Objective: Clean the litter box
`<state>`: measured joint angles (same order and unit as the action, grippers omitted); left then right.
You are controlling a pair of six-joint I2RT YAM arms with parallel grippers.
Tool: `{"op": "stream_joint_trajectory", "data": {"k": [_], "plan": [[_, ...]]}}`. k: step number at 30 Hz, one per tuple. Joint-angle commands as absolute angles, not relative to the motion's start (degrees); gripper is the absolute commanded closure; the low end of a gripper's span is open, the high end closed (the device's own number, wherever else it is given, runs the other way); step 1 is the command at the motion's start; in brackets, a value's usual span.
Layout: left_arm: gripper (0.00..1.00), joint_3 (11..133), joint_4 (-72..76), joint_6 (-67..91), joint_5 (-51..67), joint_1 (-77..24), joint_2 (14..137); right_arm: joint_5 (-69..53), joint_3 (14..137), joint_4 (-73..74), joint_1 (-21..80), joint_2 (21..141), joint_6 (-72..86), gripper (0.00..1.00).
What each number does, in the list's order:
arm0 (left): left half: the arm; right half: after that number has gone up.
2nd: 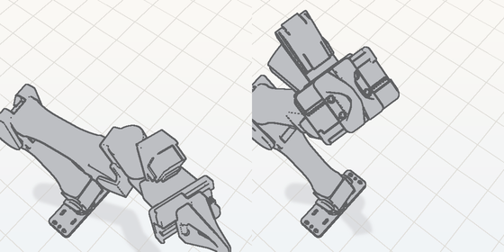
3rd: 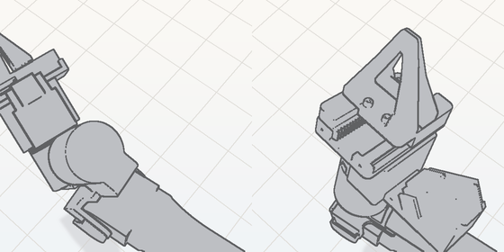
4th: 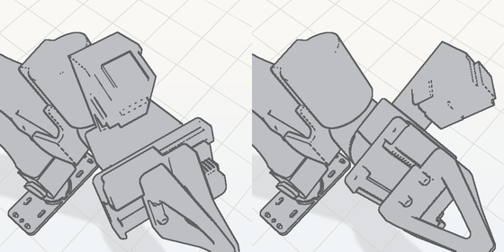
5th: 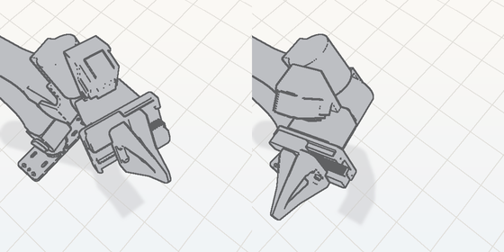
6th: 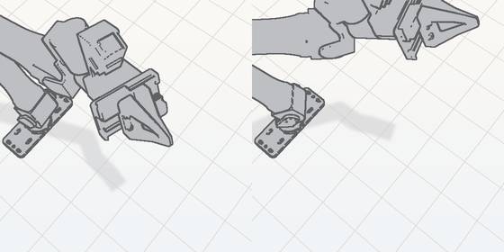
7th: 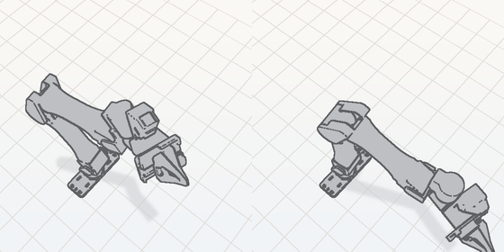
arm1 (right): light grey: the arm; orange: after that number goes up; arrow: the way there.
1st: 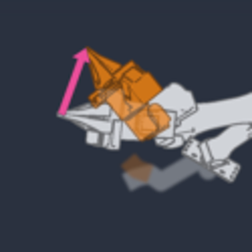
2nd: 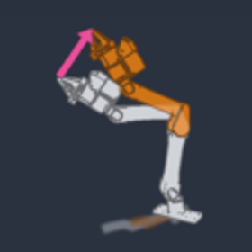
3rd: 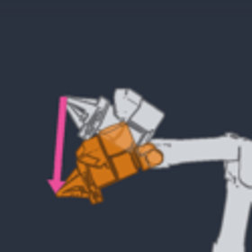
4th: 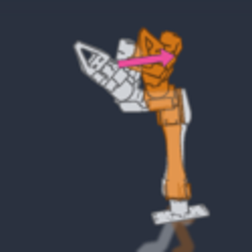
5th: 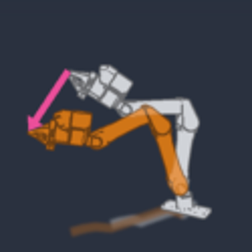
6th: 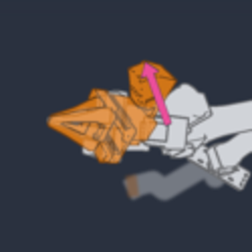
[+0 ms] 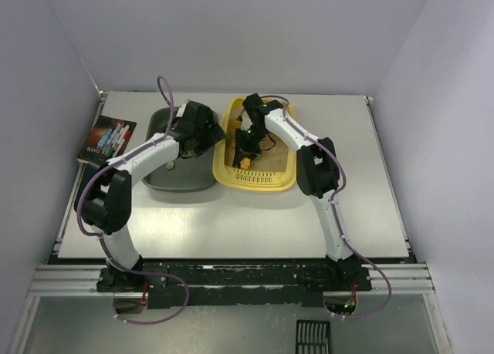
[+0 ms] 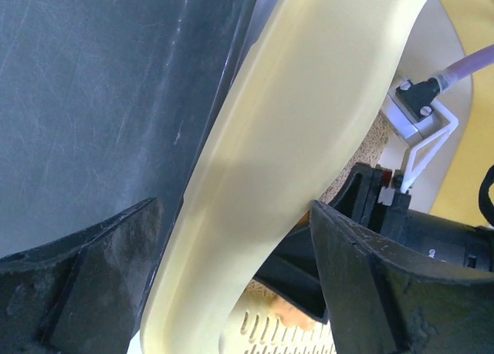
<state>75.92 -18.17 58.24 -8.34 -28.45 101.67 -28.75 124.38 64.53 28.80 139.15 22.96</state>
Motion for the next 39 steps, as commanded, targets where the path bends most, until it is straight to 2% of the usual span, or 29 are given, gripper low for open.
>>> {"op": "stream_joint_trajectory", "data": {"k": [1,6,13,21,27,34,39], "plan": [[0.12,75.0,-15.8,57.2,-8.7,-29.0,99.3,-42.9,119.4,60.2,28.6,142.7,21.5,1.00],[0.13,75.0,-15.5,56.9,-8.6,-28.9,99.4,-48.5,116.1,55.7,28.6,140.6,21.4,1.00],[0.13,74.8,-15.2,56.6,-8.6,-28.8,98.7,-55.5,103.6,35.6,25.9,135.4,27.4,1.00],[0.15,73.4,-13.7,55.9,-8.5,-28.3,97.7,-46.7,103.2,39.1,25.4,130.6,25.2,1.00],[0.16,73.6,-13.9,55.8,-8.3,-28.1,97.9,-43.8,99.2,36.7,25.3,126.0,25.5,1.00],[0.16,72.7,-13.3,55.6,-8.6,-27.5,97.2,-32.7,96.1,40.0,25.4,120.9,23.8,1.00],[0.17,73.0,-13.5,55.7,-8.3,-27.1,97.6,-31.3,90.4,36.8,25.3,117.3,23.8,1.00]]}}
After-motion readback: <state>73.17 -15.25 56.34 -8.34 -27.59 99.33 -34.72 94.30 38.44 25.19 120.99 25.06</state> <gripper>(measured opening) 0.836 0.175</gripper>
